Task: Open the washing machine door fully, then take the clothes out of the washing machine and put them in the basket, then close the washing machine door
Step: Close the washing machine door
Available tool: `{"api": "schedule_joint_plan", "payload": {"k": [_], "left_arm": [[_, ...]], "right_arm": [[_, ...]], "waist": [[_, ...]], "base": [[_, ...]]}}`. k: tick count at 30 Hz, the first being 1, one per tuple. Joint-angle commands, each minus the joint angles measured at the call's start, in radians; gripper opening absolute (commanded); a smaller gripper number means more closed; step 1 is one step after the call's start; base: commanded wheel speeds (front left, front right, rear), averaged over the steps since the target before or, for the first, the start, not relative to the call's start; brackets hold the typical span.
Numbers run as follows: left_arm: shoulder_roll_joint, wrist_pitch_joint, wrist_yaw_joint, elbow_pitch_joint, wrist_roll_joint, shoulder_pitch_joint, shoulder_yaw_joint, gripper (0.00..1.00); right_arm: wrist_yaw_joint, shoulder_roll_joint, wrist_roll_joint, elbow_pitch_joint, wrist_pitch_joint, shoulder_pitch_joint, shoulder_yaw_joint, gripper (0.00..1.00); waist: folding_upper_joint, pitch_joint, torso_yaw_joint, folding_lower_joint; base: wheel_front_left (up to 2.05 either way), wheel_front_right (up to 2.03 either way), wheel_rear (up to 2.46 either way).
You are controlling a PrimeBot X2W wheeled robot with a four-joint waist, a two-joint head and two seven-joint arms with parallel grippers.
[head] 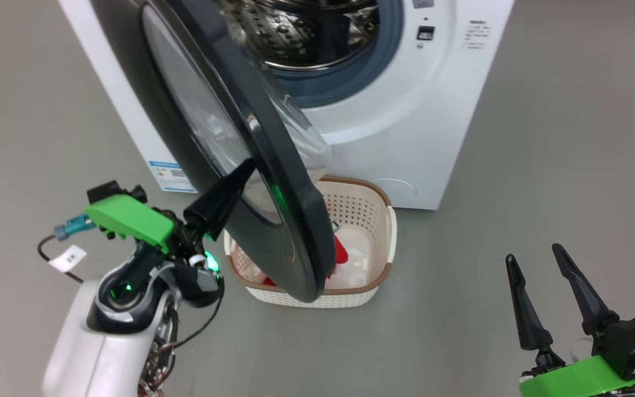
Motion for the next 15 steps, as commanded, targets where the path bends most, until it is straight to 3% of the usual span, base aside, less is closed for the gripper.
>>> {"api": "schedule_joint_plan", "payload": {"k": [1,15], "left_arm": [[0.013,-0.003,-0.019,-0.021,-0.011,-0.051,0.019,0.0],[0.013,-0.063,-0.067,0.039,-0.035,-0.139,-0.008,0.0]], "right_arm": [[0.0,-0.013,0.012,-0.023,-0.008,-0.045,0.025,1.0],[0.0,-0.013,0.045,-0.011,-0.013,-0.071,0.03,1.0]], "waist": [[-0.0001,0.015,-0.025,0.0],[-0.0001,0.061,-0.111,0.0]], "base": [[0.0,0.0,0.0],[0.0,0.0,0.0]]}}
